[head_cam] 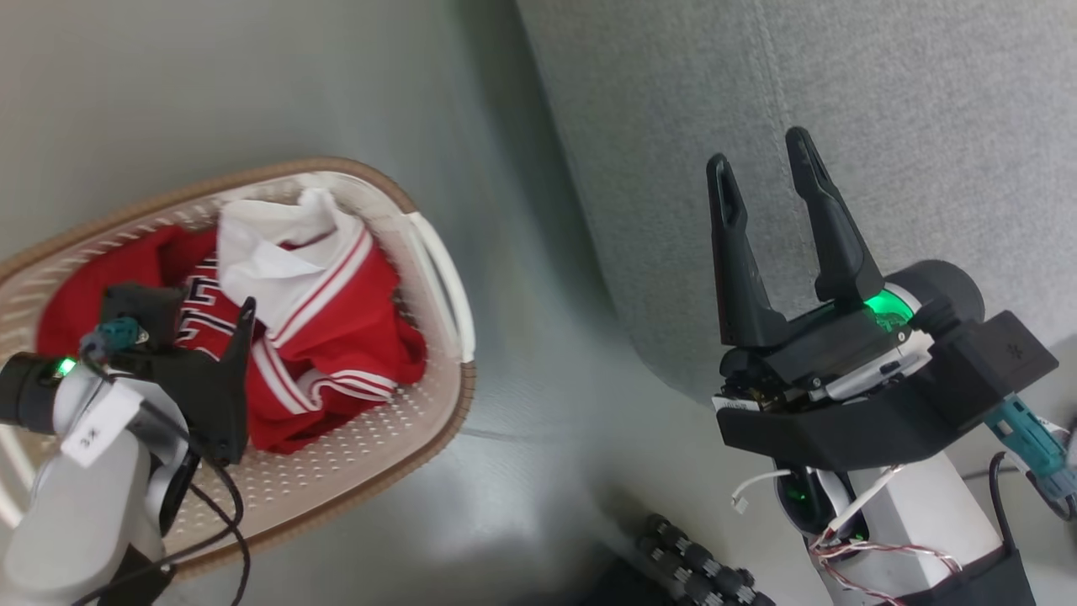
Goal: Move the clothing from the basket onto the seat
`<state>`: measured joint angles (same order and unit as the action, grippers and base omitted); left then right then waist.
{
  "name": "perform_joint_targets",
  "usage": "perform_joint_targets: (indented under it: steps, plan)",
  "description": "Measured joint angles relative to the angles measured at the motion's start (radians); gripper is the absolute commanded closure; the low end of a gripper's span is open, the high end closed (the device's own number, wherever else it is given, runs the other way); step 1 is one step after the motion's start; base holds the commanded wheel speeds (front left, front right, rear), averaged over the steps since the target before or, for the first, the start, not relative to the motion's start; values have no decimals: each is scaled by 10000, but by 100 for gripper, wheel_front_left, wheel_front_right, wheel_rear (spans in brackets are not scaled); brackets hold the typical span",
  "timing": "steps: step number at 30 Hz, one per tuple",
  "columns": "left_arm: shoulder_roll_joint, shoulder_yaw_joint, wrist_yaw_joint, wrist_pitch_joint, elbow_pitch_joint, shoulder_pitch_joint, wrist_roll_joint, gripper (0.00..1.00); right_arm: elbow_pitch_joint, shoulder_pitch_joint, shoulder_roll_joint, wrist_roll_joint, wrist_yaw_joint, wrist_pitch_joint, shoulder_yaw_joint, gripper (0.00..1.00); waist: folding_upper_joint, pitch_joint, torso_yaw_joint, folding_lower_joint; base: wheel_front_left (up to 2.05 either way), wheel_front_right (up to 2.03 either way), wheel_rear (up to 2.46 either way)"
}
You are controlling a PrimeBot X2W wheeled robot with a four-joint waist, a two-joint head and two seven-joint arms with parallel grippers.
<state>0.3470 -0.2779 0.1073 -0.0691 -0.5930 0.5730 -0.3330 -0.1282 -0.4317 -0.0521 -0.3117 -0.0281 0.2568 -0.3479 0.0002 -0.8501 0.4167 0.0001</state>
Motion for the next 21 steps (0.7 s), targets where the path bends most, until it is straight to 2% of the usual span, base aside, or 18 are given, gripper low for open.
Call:
perform_joint_targets:
  steps: [7,10,15,21]
  plan:
    - [10,-211,-19,-660,-901,581,255,0,123,-113,19,-65,0,0,-119,0,-1,-391,435,0,0,0,0]
    - [-13,-244,-238,-961,-1323,676,378,0,201,-114,21,-79,2,0,-142,0,0,-480,553,0,0,0,0]
    - [-13,-435,-470,-1592,-1942,928,558,0,205,-201,27,-255,117,0,-362,0,-1,-506,581,-1,0,0,0]
    - [-12,-696,-483,-2130,-2499,1024,846,0,217,-350,31,-328,255,0,-510,0,-1,-459,493,-1,0,0,0]
